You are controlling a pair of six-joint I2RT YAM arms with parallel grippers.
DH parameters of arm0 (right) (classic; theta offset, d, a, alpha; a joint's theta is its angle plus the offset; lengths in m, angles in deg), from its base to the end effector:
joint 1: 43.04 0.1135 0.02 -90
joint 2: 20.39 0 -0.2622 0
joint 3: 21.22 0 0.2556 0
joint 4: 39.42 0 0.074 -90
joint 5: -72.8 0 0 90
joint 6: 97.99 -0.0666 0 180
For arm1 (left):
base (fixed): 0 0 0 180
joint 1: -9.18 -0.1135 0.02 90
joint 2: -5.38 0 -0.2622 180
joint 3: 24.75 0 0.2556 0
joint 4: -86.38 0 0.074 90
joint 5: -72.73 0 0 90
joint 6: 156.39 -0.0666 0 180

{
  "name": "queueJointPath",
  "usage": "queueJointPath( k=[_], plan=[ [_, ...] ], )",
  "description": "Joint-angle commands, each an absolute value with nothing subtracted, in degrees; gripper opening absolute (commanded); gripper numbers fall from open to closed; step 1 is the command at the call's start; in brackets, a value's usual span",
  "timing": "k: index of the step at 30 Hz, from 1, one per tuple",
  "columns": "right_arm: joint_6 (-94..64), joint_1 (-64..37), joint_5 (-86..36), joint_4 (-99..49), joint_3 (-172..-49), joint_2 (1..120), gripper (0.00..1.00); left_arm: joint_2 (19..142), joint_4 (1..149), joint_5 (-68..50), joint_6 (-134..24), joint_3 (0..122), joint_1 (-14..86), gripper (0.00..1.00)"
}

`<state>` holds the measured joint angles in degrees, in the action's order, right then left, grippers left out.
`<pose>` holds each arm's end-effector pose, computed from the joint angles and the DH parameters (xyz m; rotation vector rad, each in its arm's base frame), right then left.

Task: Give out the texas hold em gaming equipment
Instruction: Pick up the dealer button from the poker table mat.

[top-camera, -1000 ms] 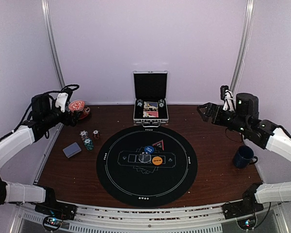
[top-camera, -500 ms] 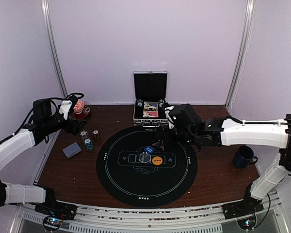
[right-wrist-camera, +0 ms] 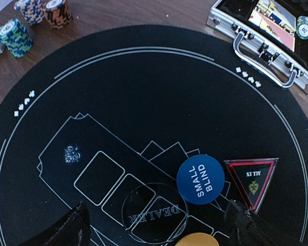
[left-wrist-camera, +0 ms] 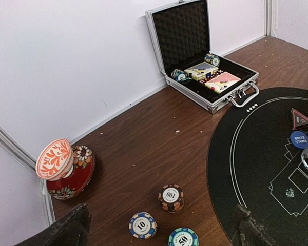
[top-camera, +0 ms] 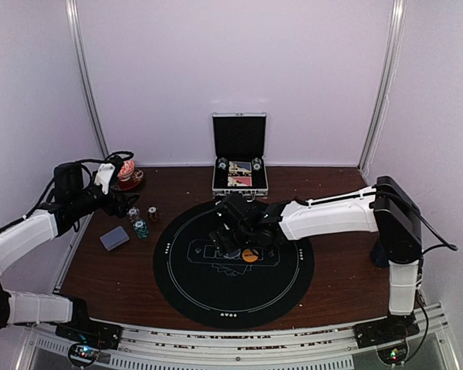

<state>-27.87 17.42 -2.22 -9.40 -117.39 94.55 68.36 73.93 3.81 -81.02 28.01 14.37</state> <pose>0.2436 0.3949 0.1649 -0.7238 2.3011 0.3423 0.2747 -0.0490 0.2493 0.5684 1.8622 -0.2524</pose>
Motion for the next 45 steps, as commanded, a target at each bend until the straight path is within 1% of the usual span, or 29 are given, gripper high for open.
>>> queueJointPath(
  k=[1, 4, 13, 31, 35, 38, 42, 45],
  plan=[
    [-28.82, 17.54, -4.94, -8.22, -118.26, 96.64, 0.92, 65.89, 79.45, 2.26, -80.01, 26.64, 14.04, 0.98],
    [-28.97, 17.47, -4.82, -8.27, -117.42, 97.79, 0.91, 65.78, 79.56, 1.81, -79.93, 26.62, 14.06, 0.98],
    [-29.57, 17.53, -7.86, -8.36, -115.84, 100.28, 0.85, 67.11, 80.04, -0.11, -79.79, 26.48, 14.09, 0.98],
    [-31.72, 17.40, -8.26, -9.54, -114.40, 102.44, 0.82, 67.09, 80.44, -0.56, -79.73, 26.19, 14.03, 0.98],
    [-31.81, 16.95, -7.96, -9.76, -114.93, 103.67, 0.74, 67.02, 80.62, -0.66, -79.75, 26.09, 14.04, 0.98],
    [-31.82, 16.81, -7.77, -9.59, -115.12, 104.37, 0.71, 67.10, 80.78, -0.82, -79.70, 26.01, 14.08, 0.98],
    [-31.45, 16.82, -7.32, -9.12, -115.54, 104.46, 0.60, 67.22, 80.82, -0.84, -79.74, 26.01, 14.09, 0.98],
    [-29.80, 17.09, -7.64, -8.94, -115.50, 103.32, 0.56, 67.19, 80.84, -0.92, -79.75, 26.01, 14.06, 0.98]
  ],
)
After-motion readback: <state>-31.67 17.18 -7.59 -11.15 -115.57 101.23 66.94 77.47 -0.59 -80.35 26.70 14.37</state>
